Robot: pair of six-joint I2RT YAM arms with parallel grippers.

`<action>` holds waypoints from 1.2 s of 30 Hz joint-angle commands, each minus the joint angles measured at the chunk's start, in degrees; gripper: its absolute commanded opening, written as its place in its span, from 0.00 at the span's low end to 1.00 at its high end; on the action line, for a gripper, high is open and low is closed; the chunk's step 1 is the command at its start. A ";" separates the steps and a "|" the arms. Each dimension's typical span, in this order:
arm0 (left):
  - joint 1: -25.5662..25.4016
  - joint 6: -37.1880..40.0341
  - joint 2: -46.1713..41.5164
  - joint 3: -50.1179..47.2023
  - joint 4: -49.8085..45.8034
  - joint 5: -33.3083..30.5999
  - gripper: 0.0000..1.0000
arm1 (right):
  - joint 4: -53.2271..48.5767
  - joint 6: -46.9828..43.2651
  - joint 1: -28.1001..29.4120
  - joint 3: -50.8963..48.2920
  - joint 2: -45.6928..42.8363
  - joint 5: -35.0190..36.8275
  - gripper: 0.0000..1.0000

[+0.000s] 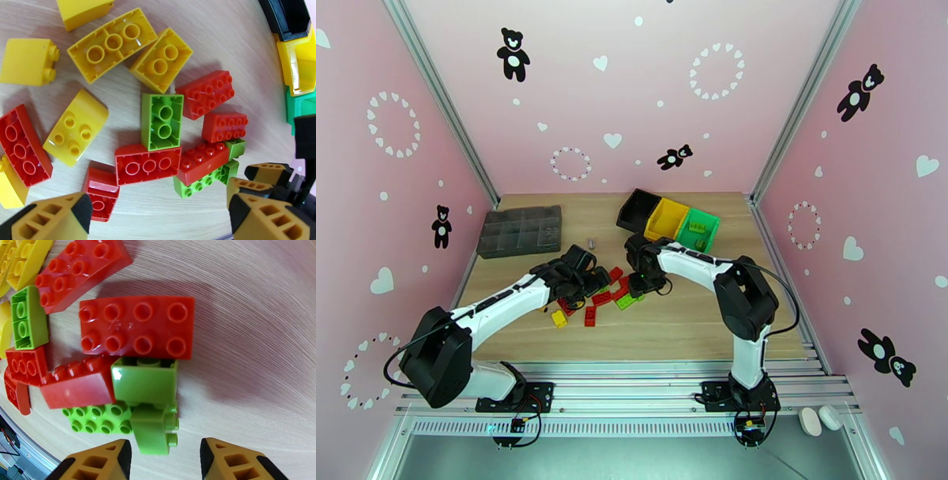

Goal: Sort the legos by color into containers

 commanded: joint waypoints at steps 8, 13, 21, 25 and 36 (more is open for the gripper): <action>0.16 -0.50 -0.82 -0.04 0.44 0.09 0.97 | -0.15 0.32 0.09 1.93 3.04 0.30 0.45; 0.11 -0.31 -0.10 0.66 0.38 0.36 0.97 | -0.04 0.14 0.05 2.34 3.32 0.40 0.39; 0.16 0.72 3.42 3.68 1.34 2.34 0.97 | -0.74 0.69 -0.30 1.83 1.82 1.96 0.30; -0.13 1.83 7.15 6.66 2.76 4.74 0.97 | -1.23 1.18 -1.60 0.27 -0.62 3.28 0.27; -2.91 5.97 22.91 23.37 4.64 14.73 0.96 | -2.72 2.07 -11.58 -4.79 -10.14 6.47 0.24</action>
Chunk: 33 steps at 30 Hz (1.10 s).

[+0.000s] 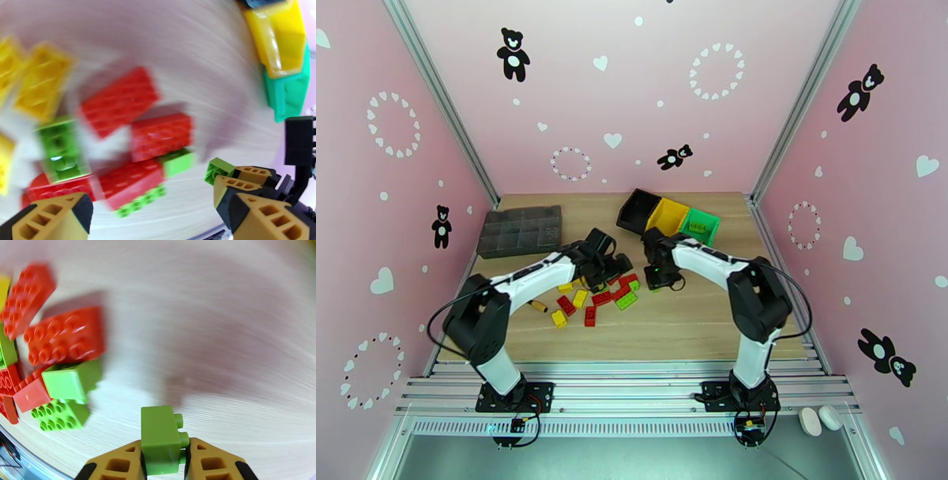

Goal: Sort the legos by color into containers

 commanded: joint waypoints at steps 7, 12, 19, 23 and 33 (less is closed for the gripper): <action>-2.54 2.67 15.85 20.71 2.06 13.64 0.95 | -4.23 1.42 -11.95 3.91 -5.18 7.04 0.24; -3.36 2.76 24.96 34.95 0.30 18.04 0.95 | -6.58 1.53 -16.87 12.19 -0.99 9.92 0.24; -3.31 2.22 33.12 51.90 -3.87 19.36 0.95 | -10.03 1.89 -20.24 26.10 7.75 11.22 0.26; -3.15 2.59 34.13 55.86 -7.17 16.88 0.95 | -12.58 1.93 -20.85 33.66 12.86 11.14 0.37; -2.05 6.76 23.98 44.80 -10.64 5.83 0.95 | -12.08 0.06 -20.24 34.67 11.74 6.84 0.53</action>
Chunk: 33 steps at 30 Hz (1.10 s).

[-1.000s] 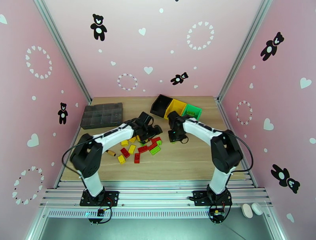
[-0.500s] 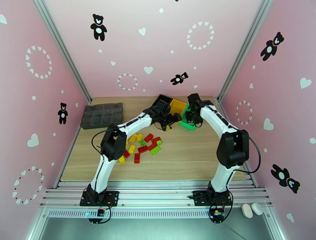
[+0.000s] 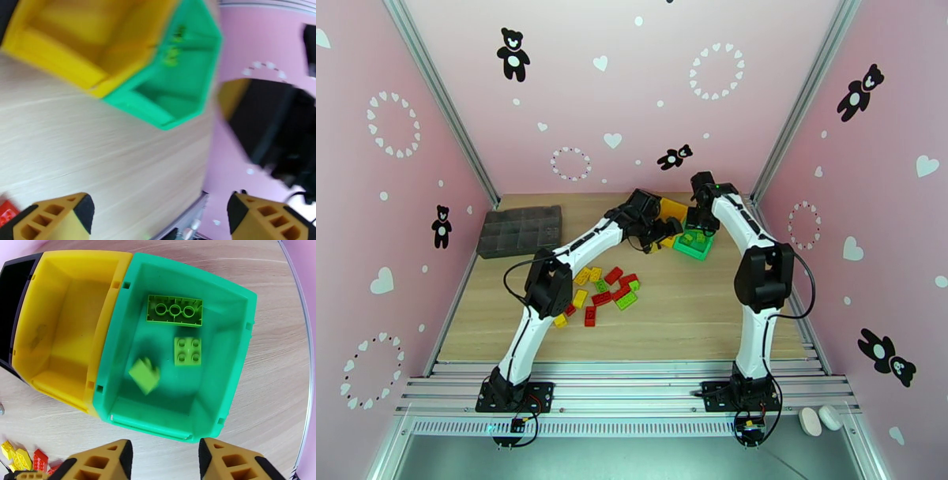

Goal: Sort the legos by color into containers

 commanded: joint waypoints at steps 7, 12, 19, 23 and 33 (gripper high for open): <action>2.08 2.32 -19.08 -21.32 -2.62 -16.17 0.95 | 3.18 -3.42 5.41 -12.53 -8.64 -6.36 0.60; 4.52 -1.21 -27.83 -35.05 0.00 -20.02 0.95 | 6.09 -3.15 11.05 -20.09 -10.50 -9.50 0.62; 5.81 -2.74 -36.26 -46.98 1.11 -22.27 0.95 | 10.62 -2.92 19.91 -27.64 -11.50 -13.07 0.68; 6.18 -4.52 -41.65 -54.02 2.02 -23.56 0.96 | 13.10 -4.43 25.50 -31.35 -12.14 -15.26 0.75; 7.97 -9.11 -53.31 -67.09 2.61 -25.14 0.98 | 13.07 -7.36 34.08 -31.56 -7.87 -16.02 0.99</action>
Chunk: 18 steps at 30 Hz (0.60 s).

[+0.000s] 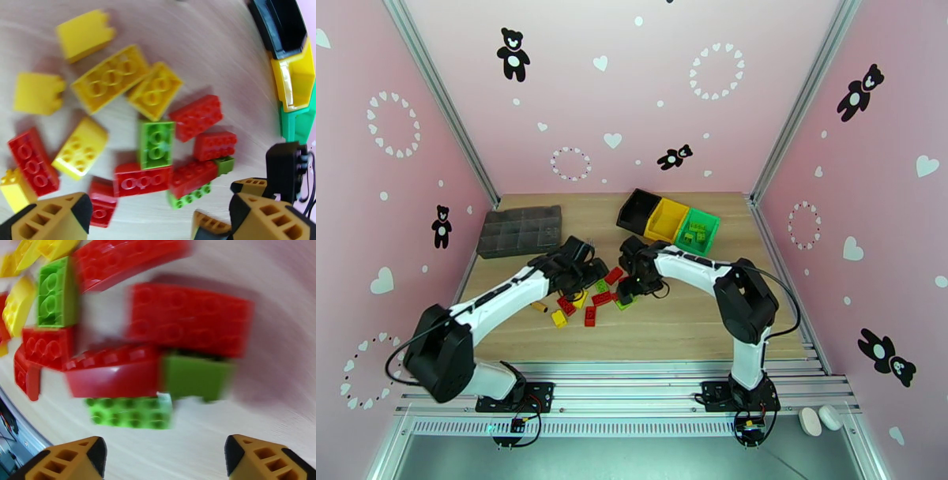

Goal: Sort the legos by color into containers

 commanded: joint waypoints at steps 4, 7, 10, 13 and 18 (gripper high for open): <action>0.94 -2.65 -4.92 -4.15 0.16 -2.34 0.99 | -1.69 -1.93 2.80 3.08 3.92 1.61 0.97; 1.02 -3.31 -6.13 -5.19 0.08 -2.70 0.99 | -2.79 -1.82 3.88 4.95 5.91 3.39 0.95; 1.03 -3.66 -6.94 -5.95 -0.05 -2.88 0.98 | -4.28 -1.43 4.18 6.82 8.15 5.37 0.90; 1.13 -3.91 -7.32 -6.55 -0.13 -2.95 0.98 | -4.66 -0.94 4.18 7.69 9.32 6.95 0.85; 1.38 -4.12 -7.73 -7.60 -0.11 -2.68 0.98 | -5.58 -0.63 4.19 9.40 11.00 8.61 0.76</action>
